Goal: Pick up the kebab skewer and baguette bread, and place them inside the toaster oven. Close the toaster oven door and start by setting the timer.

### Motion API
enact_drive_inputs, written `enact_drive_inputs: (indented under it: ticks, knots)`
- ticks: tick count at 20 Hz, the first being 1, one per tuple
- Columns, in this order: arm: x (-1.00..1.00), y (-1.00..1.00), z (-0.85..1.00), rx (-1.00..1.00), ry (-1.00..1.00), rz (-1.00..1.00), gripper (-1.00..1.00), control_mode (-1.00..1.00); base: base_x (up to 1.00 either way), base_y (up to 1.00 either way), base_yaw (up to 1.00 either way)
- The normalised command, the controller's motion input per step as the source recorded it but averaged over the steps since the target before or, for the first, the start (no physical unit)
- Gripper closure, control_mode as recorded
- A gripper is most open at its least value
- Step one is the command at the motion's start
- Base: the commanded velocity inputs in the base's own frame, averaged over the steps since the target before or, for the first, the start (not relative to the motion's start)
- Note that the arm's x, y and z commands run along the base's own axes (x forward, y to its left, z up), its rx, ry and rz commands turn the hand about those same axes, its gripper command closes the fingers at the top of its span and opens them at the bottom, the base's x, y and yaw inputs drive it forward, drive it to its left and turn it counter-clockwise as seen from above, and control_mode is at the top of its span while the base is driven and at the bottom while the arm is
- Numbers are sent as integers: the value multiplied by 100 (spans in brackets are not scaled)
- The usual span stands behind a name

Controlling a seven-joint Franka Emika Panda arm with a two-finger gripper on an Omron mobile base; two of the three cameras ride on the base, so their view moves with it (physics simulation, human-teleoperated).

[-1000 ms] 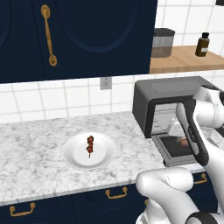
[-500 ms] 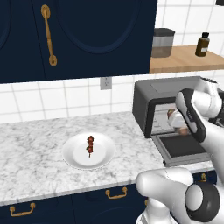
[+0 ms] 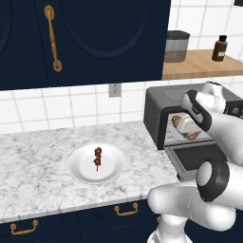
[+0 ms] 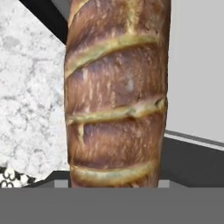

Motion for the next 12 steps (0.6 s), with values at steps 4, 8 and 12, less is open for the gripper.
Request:
enact_drive_inputs:
  ticks: [4, 8, 12]
  knots:
    - [42, -1, -26, 0, -7, 11, 100, -100, 0, 0, 0]
    - [33, -24, -6, 0, 0, 7, 100, -100, 0, 0, 0]
    - [5, -16, -31, 0, 0, 2, 100, -100, 0, 0, 0]
